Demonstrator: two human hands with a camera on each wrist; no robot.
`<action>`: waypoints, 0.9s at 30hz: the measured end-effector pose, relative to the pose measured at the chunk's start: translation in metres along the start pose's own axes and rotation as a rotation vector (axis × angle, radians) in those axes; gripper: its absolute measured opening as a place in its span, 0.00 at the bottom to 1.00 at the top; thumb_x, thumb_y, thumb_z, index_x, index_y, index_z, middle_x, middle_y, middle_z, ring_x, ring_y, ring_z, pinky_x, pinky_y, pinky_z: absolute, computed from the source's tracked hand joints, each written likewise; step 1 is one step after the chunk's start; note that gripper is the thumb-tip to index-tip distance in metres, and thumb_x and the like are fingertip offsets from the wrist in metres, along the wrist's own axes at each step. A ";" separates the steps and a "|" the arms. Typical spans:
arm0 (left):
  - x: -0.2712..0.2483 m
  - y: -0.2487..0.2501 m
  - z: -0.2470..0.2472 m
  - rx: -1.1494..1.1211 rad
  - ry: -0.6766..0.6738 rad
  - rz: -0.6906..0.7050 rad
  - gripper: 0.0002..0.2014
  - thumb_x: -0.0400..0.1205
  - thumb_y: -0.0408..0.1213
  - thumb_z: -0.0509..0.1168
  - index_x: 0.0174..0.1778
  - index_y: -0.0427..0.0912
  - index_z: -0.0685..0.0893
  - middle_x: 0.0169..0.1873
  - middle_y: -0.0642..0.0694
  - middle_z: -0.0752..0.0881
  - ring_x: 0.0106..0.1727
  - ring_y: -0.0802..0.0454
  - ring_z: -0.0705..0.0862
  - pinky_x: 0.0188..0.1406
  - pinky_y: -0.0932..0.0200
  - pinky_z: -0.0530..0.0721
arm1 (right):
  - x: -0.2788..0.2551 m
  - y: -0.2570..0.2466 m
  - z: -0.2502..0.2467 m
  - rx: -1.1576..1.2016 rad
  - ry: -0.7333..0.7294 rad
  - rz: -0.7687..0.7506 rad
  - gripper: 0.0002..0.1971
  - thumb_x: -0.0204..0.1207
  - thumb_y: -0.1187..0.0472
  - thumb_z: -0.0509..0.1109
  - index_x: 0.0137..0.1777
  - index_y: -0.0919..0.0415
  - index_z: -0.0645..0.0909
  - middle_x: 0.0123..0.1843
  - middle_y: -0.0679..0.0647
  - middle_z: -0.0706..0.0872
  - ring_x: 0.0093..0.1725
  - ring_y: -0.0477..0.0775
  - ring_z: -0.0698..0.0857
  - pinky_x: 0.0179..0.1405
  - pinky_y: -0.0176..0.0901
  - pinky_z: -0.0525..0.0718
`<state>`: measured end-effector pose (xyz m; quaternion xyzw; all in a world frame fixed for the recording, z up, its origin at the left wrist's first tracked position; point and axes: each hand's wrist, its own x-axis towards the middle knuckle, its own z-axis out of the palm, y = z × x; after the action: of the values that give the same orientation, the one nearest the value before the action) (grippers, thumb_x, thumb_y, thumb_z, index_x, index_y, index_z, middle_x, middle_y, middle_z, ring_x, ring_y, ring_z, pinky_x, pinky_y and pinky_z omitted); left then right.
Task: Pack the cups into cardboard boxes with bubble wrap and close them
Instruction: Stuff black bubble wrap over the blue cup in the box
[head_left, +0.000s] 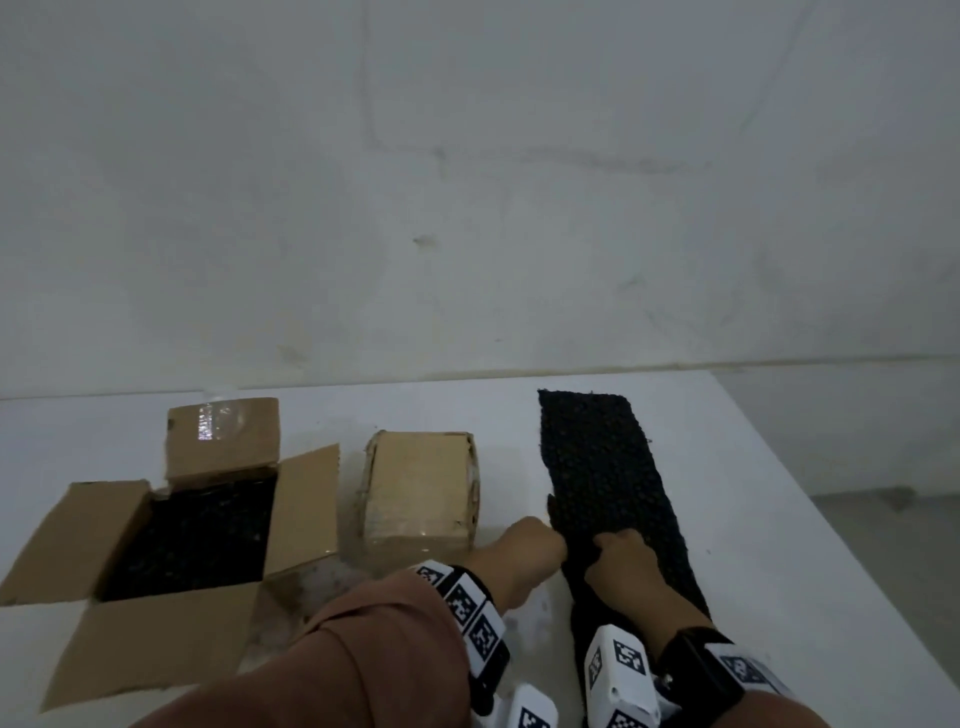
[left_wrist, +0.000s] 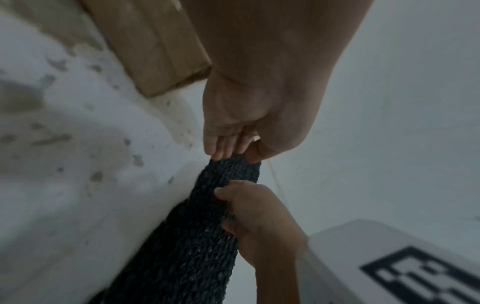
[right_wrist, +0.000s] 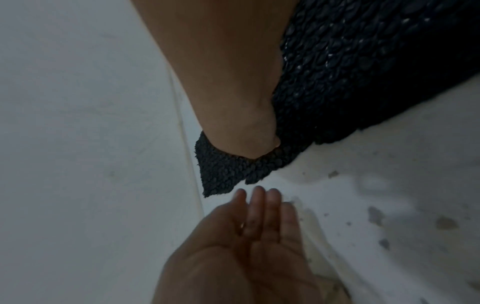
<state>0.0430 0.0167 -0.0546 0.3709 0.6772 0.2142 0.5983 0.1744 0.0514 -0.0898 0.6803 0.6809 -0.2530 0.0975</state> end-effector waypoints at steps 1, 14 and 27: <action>0.005 -0.003 0.002 -0.078 0.027 -0.052 0.15 0.82 0.27 0.55 0.29 0.43 0.71 0.30 0.46 0.72 0.28 0.54 0.69 0.26 0.63 0.67 | 0.001 0.001 0.002 -0.005 -0.003 -0.022 0.22 0.77 0.61 0.61 0.72 0.58 0.72 0.74 0.64 0.67 0.70 0.65 0.73 0.70 0.45 0.72; 0.019 0.015 0.022 -0.440 0.103 0.096 0.06 0.79 0.35 0.66 0.39 0.41 0.77 0.41 0.39 0.81 0.42 0.46 0.79 0.39 0.58 0.78 | 0.003 0.016 -0.008 0.329 0.042 -0.191 0.14 0.75 0.68 0.61 0.53 0.58 0.86 0.60 0.61 0.86 0.53 0.58 0.84 0.43 0.34 0.72; -0.092 0.054 -0.129 -0.512 0.340 0.581 0.24 0.77 0.21 0.64 0.62 0.53 0.74 0.60 0.46 0.76 0.55 0.50 0.79 0.50 0.52 0.82 | -0.034 -0.089 -0.105 1.677 -0.167 -0.300 0.18 0.72 0.80 0.57 0.51 0.58 0.74 0.50 0.62 0.81 0.47 0.58 0.81 0.43 0.49 0.80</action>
<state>-0.0679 0.0013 0.0700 0.3451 0.5584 0.5933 0.4659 0.1113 0.0770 0.0351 0.4092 0.3420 -0.7326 -0.4230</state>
